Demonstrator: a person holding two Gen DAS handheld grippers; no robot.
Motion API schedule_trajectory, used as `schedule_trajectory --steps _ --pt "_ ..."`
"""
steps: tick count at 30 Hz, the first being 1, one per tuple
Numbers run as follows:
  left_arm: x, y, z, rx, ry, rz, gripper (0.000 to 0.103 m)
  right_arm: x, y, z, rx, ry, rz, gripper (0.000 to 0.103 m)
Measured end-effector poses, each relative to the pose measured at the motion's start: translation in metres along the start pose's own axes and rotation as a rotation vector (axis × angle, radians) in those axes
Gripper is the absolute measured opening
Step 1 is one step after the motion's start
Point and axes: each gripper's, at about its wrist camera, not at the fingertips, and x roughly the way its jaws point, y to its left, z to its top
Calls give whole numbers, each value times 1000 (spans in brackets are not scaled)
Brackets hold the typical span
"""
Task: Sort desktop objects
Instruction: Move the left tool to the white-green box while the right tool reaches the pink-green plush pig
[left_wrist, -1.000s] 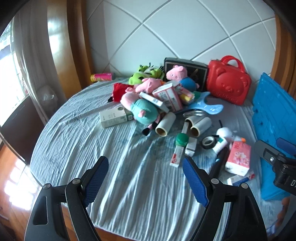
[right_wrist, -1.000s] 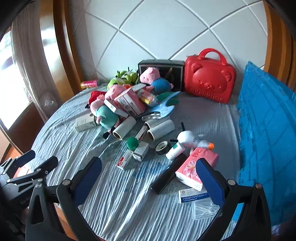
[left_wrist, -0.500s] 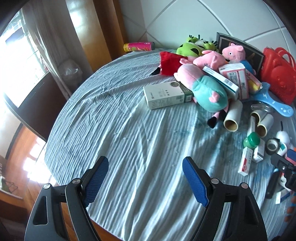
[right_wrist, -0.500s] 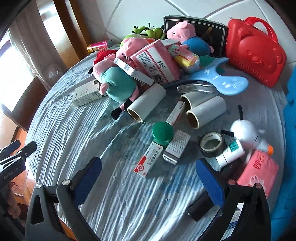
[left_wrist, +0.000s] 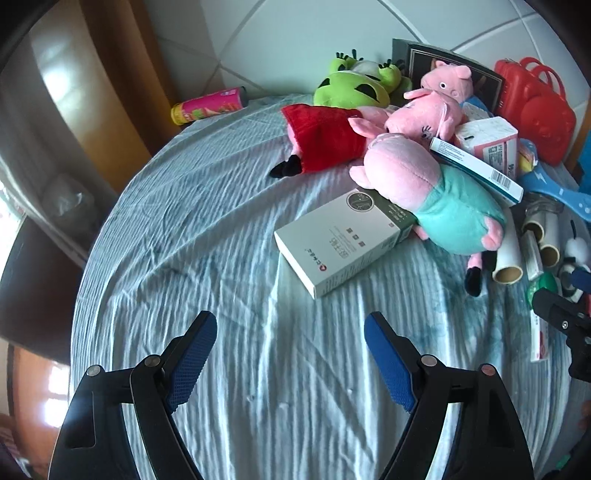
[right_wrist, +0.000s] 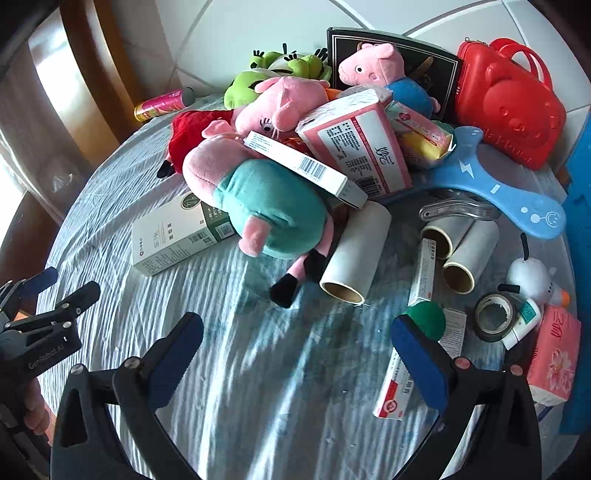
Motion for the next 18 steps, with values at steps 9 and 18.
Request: schedule_trajectory --steps 9,18 --pt "66 -10 41 137 46 -104 82 37 17 41 25 28 -85 103" --pt "110 -27 75 179 47 -232 87 97 16 66 14 98 -92 103"
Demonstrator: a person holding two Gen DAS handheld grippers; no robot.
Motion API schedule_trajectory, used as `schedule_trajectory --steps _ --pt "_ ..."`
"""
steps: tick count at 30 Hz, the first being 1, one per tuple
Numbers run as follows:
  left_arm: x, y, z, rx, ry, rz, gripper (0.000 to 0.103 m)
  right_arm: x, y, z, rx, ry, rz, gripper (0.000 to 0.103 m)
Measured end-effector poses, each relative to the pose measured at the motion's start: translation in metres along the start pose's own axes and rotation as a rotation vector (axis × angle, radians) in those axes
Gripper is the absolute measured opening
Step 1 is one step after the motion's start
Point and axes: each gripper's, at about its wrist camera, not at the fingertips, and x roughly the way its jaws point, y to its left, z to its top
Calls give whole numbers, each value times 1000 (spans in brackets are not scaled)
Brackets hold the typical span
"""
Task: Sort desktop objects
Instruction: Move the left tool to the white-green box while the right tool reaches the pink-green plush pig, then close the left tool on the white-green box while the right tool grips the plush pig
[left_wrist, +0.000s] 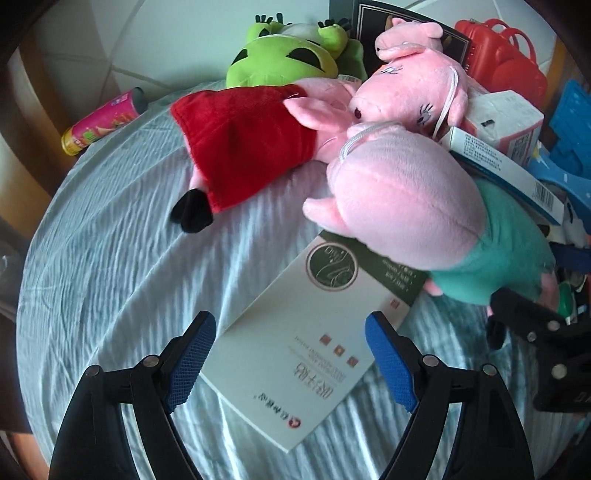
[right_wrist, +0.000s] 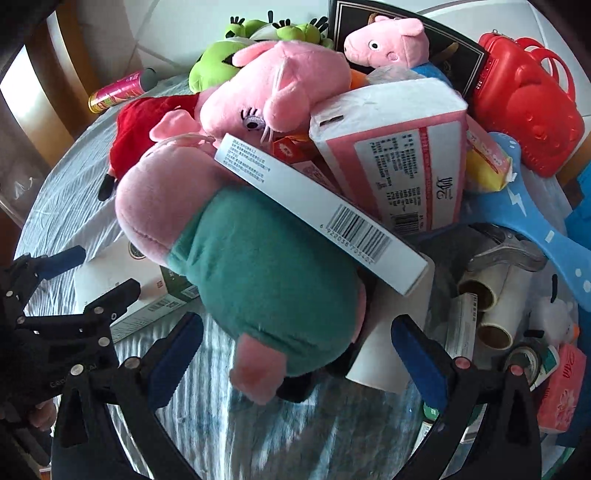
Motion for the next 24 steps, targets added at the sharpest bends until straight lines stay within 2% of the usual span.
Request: schedule_trajectory --steps 5,10,12,14,17,19,21,24 --pt "7 -5 10 24 -12 -25 93 19 -13 10 43 18 48 103" --pt "-4 -11 -4 96 -19 -28 93 22 -23 13 66 22 84 103" --pt "-4 -14 -3 109 -26 -9 97 22 -23 12 65 28 91 103" --pt "-2 -19 2 107 12 -23 97 20 -21 12 59 29 84 103" --pt "-6 -32 -5 180 11 -29 97 16 -20 11 44 30 75 103" --pt "2 -37 -7 216 16 53 97 14 -21 11 43 29 71 103" --pt "13 -35 -4 202 35 66 97 14 -20 11 44 28 68 103" --pt "20 -29 5 158 39 47 97 13 -16 12 37 25 63 103"
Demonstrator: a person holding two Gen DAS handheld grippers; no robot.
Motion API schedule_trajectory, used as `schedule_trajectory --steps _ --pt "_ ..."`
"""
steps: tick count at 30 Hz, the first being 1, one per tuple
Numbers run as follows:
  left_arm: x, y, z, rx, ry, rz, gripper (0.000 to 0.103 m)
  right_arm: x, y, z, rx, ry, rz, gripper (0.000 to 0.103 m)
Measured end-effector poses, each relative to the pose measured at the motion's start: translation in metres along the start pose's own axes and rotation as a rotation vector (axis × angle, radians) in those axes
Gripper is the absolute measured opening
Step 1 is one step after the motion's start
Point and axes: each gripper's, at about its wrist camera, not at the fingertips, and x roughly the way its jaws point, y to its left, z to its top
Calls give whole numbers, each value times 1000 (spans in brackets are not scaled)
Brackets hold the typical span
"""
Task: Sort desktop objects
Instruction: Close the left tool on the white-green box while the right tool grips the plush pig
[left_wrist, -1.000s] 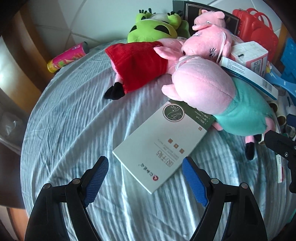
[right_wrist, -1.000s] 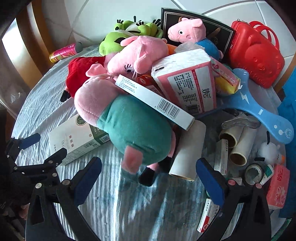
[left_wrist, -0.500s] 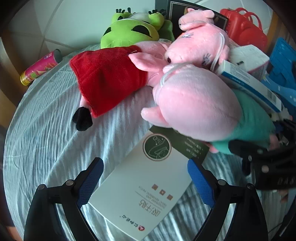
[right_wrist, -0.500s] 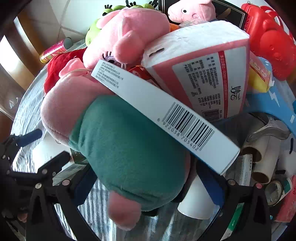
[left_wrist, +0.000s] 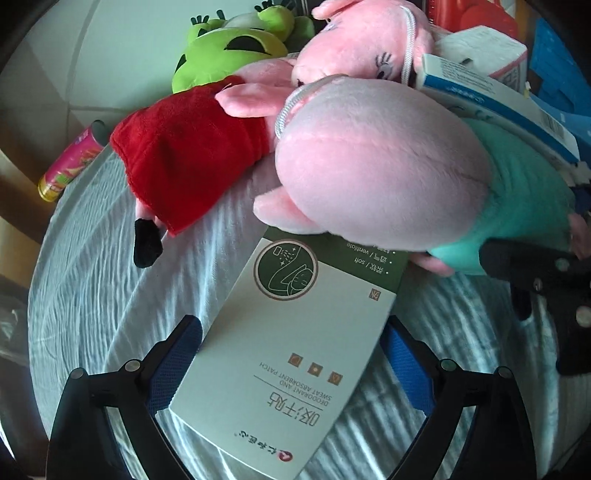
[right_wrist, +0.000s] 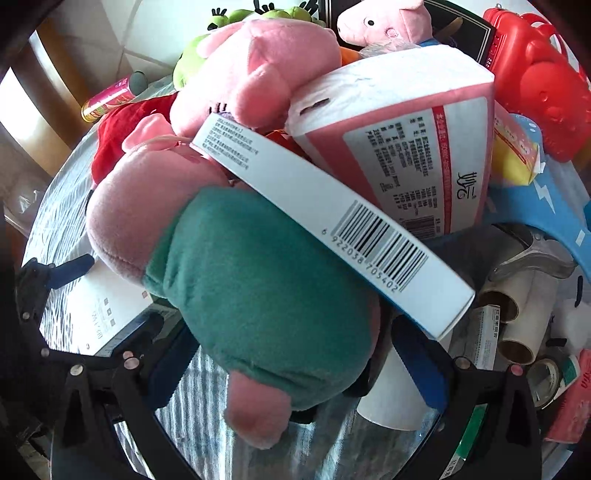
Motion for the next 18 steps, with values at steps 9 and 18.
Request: schedule_trajectory --steps 9,18 --pt "5 7 7 -65 -8 7 90 8 13 17 -31 -9 3 103" --pt "-23 27 -14 -166 -35 92 84 15 27 20 -60 -16 -25 103"
